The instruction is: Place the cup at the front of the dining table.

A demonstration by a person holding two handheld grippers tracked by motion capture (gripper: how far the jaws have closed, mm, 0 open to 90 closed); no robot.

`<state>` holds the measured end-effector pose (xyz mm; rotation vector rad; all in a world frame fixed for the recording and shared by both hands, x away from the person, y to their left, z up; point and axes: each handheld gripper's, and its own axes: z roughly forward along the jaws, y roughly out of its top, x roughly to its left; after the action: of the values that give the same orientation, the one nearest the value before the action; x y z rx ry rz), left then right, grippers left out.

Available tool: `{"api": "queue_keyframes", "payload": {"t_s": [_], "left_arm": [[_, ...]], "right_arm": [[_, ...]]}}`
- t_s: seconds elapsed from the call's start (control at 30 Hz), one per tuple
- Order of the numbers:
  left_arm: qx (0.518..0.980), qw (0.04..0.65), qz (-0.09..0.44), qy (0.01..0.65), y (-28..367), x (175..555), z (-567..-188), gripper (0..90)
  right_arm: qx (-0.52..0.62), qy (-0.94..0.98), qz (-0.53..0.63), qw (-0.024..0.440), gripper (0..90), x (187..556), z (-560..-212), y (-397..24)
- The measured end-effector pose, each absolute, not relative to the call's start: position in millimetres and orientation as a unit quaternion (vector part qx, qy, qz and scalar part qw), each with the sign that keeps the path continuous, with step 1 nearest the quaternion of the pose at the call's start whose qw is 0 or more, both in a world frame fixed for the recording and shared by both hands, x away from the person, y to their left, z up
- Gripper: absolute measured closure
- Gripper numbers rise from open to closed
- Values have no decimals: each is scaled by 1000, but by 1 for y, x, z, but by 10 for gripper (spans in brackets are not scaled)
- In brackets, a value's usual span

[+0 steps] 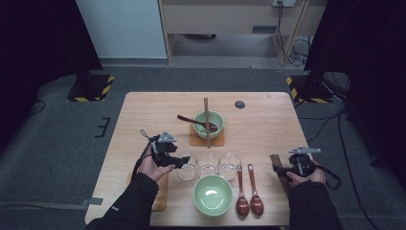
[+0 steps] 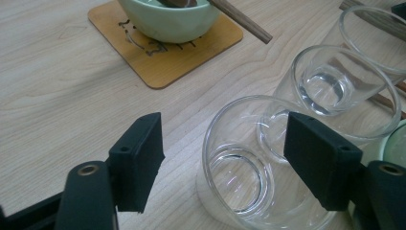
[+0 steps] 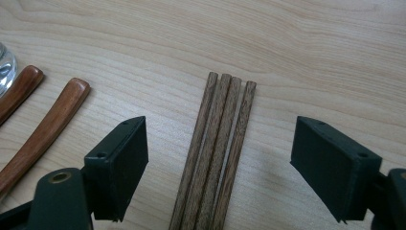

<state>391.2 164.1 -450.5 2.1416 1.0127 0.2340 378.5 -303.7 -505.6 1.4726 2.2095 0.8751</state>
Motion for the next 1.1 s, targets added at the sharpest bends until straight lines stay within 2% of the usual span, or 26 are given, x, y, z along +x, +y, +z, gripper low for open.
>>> {"api": "queue_keyframes", "payload": {"t_s": [0.47, 1.1], "left_arm": [[841, 346, 81, 409, 167, 394, -458, 414], [852, 309, 67, 418, 158, 399, -464, 748]], "right_arm": [[516, 783, 303, 170, 205, 379, -508, -302], [510, 789, 300, 169, 205, 379, -508, -301]]}}
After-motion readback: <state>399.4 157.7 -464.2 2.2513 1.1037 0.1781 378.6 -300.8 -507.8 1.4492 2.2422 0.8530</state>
